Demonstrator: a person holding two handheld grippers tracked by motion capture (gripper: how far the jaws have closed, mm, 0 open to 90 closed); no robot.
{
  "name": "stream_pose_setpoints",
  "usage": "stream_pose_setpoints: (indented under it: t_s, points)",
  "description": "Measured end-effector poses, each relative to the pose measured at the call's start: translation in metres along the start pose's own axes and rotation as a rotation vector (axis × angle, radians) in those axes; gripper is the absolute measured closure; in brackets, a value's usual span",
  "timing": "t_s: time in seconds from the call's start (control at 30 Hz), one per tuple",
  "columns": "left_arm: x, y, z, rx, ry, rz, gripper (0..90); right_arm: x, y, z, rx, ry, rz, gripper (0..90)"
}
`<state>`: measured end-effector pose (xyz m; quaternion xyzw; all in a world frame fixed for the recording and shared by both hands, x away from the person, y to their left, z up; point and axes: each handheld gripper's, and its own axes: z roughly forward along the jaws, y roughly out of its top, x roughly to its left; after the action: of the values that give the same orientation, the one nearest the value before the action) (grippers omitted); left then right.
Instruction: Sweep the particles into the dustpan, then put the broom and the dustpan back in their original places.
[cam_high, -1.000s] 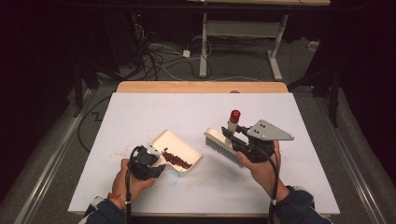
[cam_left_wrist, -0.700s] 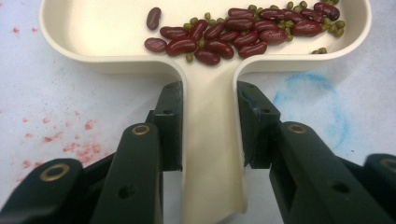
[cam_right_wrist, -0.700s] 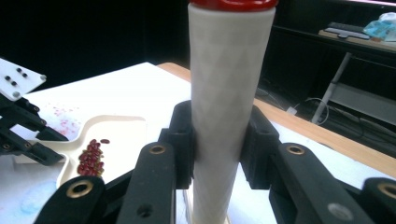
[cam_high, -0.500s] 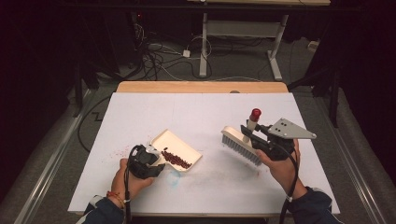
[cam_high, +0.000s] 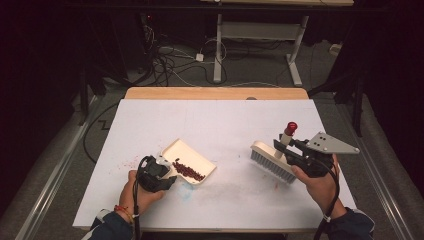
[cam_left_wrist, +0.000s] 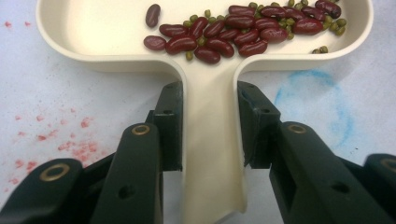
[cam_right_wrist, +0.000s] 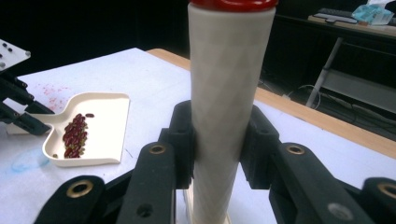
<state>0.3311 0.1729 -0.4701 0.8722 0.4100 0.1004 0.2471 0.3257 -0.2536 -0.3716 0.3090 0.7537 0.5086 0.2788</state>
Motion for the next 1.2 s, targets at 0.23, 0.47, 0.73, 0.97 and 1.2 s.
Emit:
stream_pose_setpoints:
  t_s: [0.23, 0.47, 0.73, 0.97, 1.2]
  points:
    - [0.002, 0.001, -0.001, -0.010, 0.000, -0.007, 64.0, -0.005, -0.004, -0.015, 0.014, 0.030, -0.005, 69.7]
    - [0.006, 0.000, -0.001, -0.018, 0.005, -0.021, 64.1, -0.010, -0.009, -0.028, 0.032, 0.056, 0.010, 69.7]
    - [0.017, -0.002, -0.004, -0.028, 0.023, -0.058, 64.1, -0.007, -0.013, -0.040, 0.070, 0.096, -0.006, 69.7]
    - [0.026, -0.003, -0.004, -0.033, 0.044, -0.091, 64.0, -0.005, -0.015, -0.044, 0.105, 0.122, -0.023, 69.7]
    - [0.038, -0.009, -0.007, -0.043, 0.084, -0.137, 64.0, -0.009, -0.011, -0.046, 0.133, 0.141, -0.058, 69.7]
